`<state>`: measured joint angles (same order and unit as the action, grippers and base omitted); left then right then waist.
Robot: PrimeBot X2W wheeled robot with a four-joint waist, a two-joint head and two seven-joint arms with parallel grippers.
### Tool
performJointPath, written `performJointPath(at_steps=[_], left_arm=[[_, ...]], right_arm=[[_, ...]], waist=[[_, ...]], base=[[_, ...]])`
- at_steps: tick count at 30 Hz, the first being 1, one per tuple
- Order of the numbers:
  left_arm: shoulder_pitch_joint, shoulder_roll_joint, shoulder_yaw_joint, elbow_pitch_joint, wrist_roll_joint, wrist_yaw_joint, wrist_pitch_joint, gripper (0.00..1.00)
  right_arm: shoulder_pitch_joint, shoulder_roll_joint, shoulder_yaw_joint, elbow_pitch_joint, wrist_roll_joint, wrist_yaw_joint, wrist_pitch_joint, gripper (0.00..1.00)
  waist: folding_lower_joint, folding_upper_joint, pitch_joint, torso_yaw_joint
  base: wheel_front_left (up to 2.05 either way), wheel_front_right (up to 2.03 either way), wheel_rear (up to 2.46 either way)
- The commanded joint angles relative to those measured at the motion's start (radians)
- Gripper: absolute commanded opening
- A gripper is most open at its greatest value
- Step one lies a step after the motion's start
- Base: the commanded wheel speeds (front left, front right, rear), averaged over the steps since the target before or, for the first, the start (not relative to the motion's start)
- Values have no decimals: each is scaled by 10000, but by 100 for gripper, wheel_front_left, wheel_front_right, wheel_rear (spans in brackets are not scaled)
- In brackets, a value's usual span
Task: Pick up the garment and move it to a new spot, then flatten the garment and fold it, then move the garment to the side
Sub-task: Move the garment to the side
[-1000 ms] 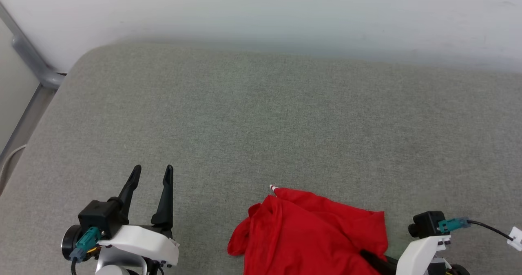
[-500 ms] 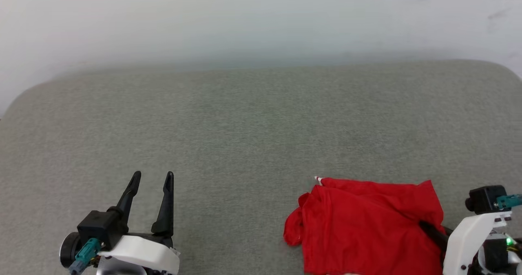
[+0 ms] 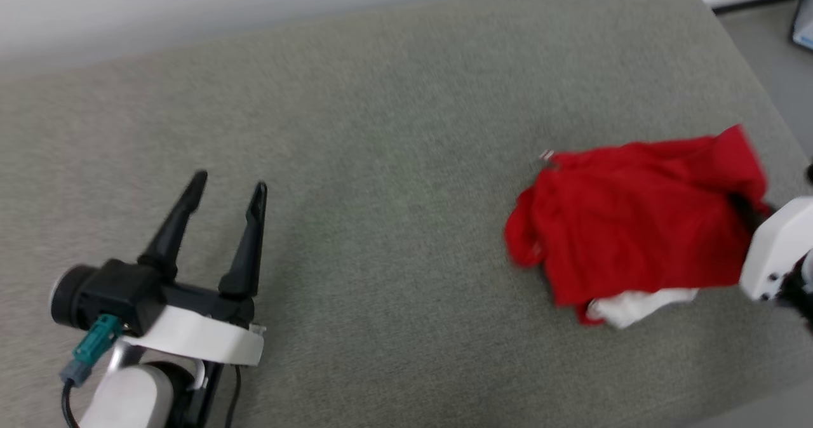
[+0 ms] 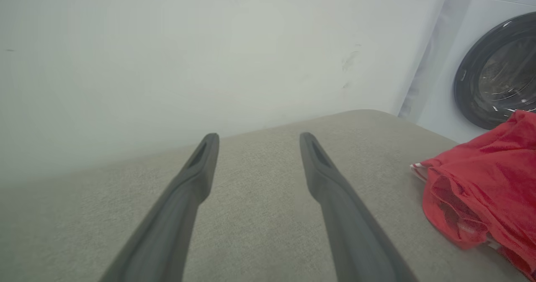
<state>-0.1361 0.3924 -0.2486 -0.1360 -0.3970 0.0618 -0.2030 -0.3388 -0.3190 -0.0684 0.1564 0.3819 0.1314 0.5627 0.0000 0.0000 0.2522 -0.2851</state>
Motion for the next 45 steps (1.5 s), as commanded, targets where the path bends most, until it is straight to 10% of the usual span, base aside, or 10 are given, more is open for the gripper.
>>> performJointPath(at_steps=[1,22,25,26,27,45], left_arm=[[-377,187,16,-281,98,-93,146,100],[-2674,977,-262,-1983,521,-745,1054,100],[-2862,906,-368,-1870,550,-791,1013,100],[-2880,890,-396,-1834,544,-798,987,100],[-2891,879,-413,-1786,532,-801,961,100],[-1247,100,-650,-18,17,-241,101,100]], right_arm=[[-488,-42,-428,133,-386,-14,-8,0],[-3447,-385,-4369,1756,-3710,-16,-1922,0],[-3667,-170,-4680,2208,-4168,-16,-2504,16],[-3725,-90,-4756,2390,-4289,-16,-2615,38],[-3790,-43,-4867,2567,-4415,-16,-2733,100],[-2232,190,-6062,3669,-4819,-16,-5082,100]], waist=[[0,0,1329,-734],[0,0,4512,77],[0,0,4531,157],[0,0,4504,176],[0,0,4462,194],[0,0,1268,858]], base=[[0,0,0],[0,0,0],[0,0,0],[0,0,0],[0,0,0],[0,0,0]])
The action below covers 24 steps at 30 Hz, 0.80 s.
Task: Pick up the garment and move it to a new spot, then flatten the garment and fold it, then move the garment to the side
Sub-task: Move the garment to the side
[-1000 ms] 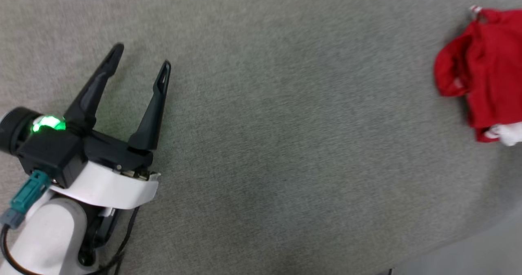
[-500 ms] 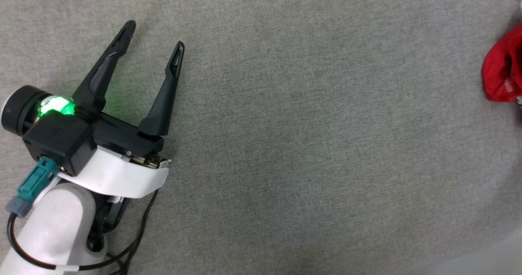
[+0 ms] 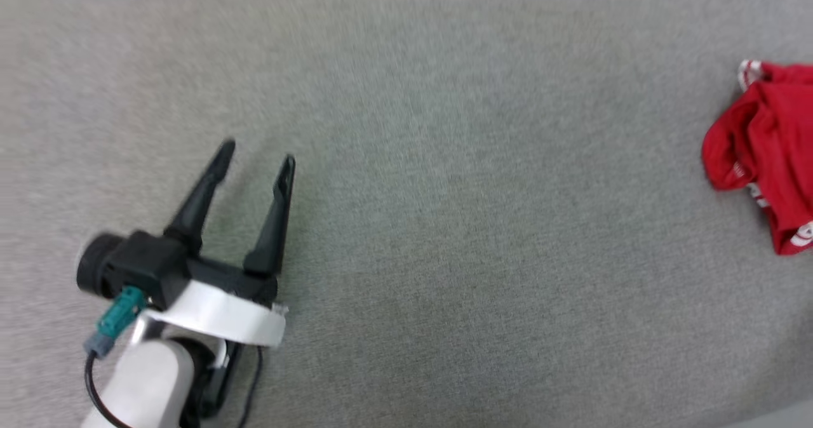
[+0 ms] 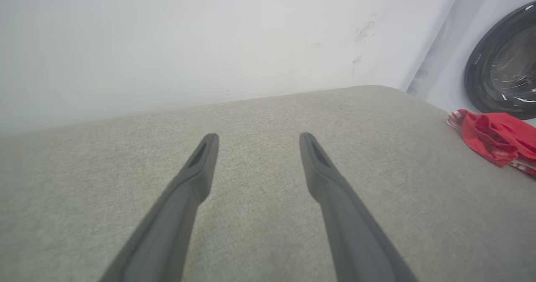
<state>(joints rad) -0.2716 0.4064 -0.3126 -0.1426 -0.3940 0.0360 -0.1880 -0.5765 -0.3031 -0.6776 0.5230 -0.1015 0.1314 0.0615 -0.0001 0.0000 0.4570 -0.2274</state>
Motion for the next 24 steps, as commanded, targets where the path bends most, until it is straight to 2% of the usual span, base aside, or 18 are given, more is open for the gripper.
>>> performJointPath(at_steps=[1,8,13,24], left_arm=[[283,-89,26,147,-84,104,-78,100],[1185,-559,85,844,-449,504,-299,100],[1668,-694,133,1269,-620,641,-387,100],[2320,-1074,258,2164,-852,954,-592,100]], right_arm=[[358,93,147,-13,153,-16,-167,100],[1743,747,1084,-405,1073,-14,-944,100],[2725,1293,2065,-1040,1772,-14,-1306,100],[4717,2351,4116,-2975,2423,-15,-1229,100]], waist=[[1,0,-964,320],[1,0,-2125,786],[1,0,-2787,1122],[1,0,-3890,1978]], base=[[0,0,0],[0,0,0],[0,0,0],[0,0,0]])
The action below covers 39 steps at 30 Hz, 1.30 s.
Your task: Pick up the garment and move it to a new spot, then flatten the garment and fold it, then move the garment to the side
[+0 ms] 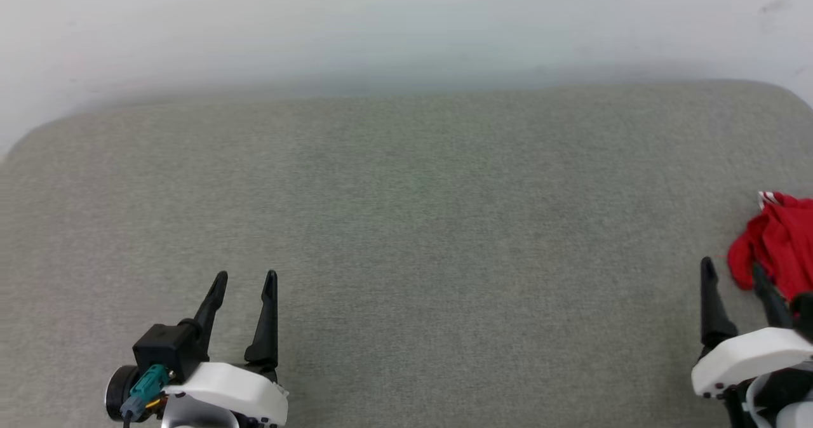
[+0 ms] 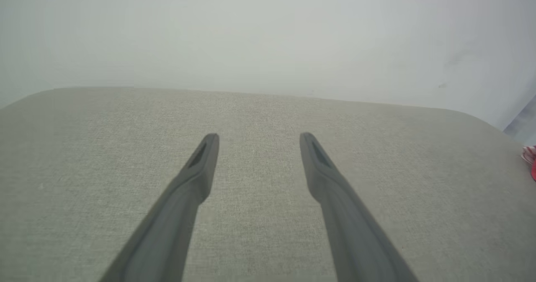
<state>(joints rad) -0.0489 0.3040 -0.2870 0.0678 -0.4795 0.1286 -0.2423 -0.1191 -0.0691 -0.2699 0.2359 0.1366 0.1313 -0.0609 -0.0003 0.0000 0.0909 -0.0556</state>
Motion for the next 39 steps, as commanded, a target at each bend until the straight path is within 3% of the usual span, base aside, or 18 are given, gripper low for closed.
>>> performJointPath(at_steps=[1,14,27,39], left_arm=[[109,-69,31,127,-6,35,-73,100],[505,-59,271,612,50,137,-180,100],[727,147,-29,853,461,203,-204,100],[797,287,-124,728,609,391,-163,100]], right_arm=[[287,61,221,-263,84,-13,27,100],[1669,197,1655,-2286,247,-13,67,100],[3060,198,1765,-4066,258,-13,653,100],[3357,198,1663,-4472,367,-13,882,100]], waist=[[3,0,-298,331],[3,0,-1079,607],[3,0,-1459,502],[3,0,-1475,509]], base=[[0,0,0],[0,0,0],[0,0,0],[0,0,0]])
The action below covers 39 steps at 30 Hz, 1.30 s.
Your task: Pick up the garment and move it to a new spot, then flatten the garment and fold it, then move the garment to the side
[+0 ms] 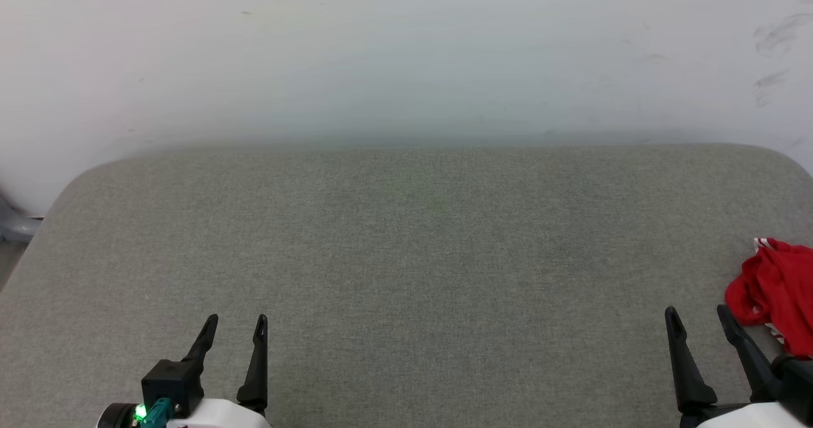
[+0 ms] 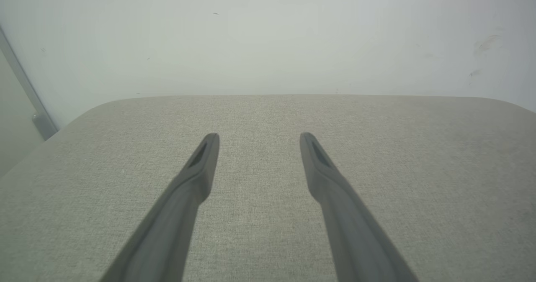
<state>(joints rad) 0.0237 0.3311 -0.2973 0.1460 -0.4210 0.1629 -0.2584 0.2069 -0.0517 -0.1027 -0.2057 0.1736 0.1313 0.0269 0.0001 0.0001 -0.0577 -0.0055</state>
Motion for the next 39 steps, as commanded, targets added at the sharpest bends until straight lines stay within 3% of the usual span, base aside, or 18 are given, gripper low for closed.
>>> performJointPath(at_steps=[1,16,17,20,39], left_arm=[[68,29,-23,-70,31,61,-2,100],[29,84,-96,-148,-29,143,55,100],[-1,55,-111,-135,-35,92,71,0],[131,-52,-189,78,-57,84,107,0],[-258,-676,808,312,-3026,-657,938,0]], right_arm=[[86,24,-2,-64,1,-13,-2,100],[86,25,25,49,115,-13,-43,100],[-1,0,18,56,112,0,-2,0],[25,4,34,328,132,0,1,0],[-767,-159,213,1323,3819,-2,41,0]], waist=[[-1,-1,16,10],[-1,-1,13,85],[0,-1,14,87],[0,-1,15,90],[0,-1,105,84]], base=[[0,0,0],[0,0,0],[0,0,0],[0,0,0],[0,0,0]])
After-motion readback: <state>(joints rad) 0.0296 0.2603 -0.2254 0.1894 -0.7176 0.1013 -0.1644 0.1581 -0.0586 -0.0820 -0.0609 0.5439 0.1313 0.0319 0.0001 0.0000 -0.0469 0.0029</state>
